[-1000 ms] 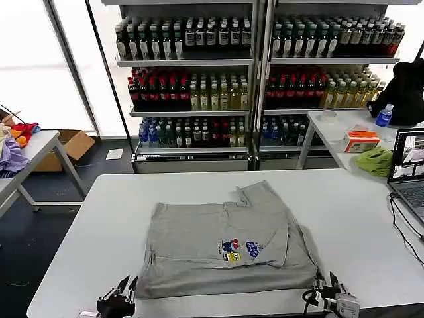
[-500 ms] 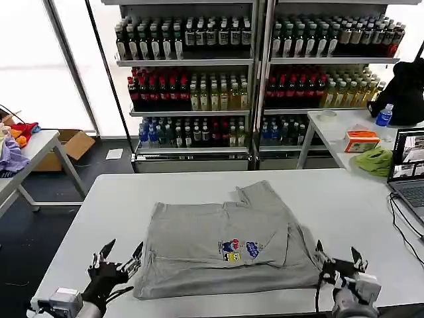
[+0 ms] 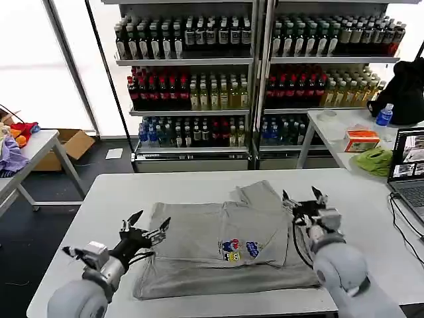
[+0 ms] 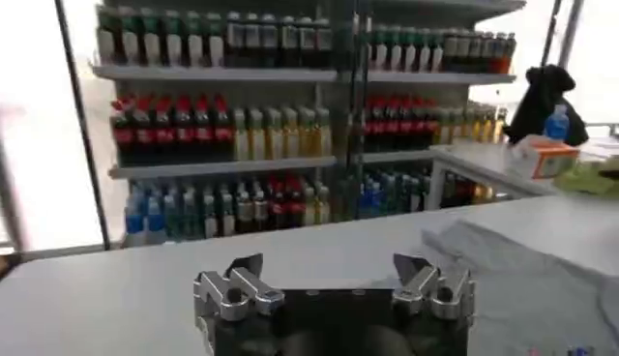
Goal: Fold and organize the clothes.
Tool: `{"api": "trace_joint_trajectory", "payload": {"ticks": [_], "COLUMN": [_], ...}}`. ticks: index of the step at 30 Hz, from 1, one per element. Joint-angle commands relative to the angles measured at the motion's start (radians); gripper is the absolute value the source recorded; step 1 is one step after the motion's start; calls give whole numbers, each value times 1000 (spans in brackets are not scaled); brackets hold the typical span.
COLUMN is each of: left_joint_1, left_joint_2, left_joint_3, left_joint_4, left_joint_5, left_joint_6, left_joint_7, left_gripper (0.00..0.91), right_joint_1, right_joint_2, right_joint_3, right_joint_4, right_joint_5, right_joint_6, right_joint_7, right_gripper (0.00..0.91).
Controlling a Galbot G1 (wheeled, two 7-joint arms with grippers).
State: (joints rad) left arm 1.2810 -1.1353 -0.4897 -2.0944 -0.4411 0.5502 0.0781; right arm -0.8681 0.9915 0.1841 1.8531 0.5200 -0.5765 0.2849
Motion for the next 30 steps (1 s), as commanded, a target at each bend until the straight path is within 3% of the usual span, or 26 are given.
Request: {"api": "trace_joint_trajectory", "payload": {"ticks": [1,7,19,30], "left_joint_1": [-321,-380,-431,-438], "left_joint_2": [40,26,32,19], "left_joint_3": [120,155,205,211], "left_joint_4": [304,403,522,573], "left_joint_5": [-67,-30,30,68], "left_joint_6": [25,26,28,28], "left_joint_7": [42,12,-19,-29], "left_gripper": [907,907,907,907], "right_joint_1": [251,269,323,320], "right_joint_2": [-12,75,190,235], "right_joint_3": [-189,-144,-106,-81], "right_joint_4": [-280,-342,-500,-582], "right_joint_5": [18,28,17,3], "right_joint_6": [-5,-6,-5,-5], "right_joint_7": [-67,-41,-49,-60], "right_gripper": [907,907,907,907]}}
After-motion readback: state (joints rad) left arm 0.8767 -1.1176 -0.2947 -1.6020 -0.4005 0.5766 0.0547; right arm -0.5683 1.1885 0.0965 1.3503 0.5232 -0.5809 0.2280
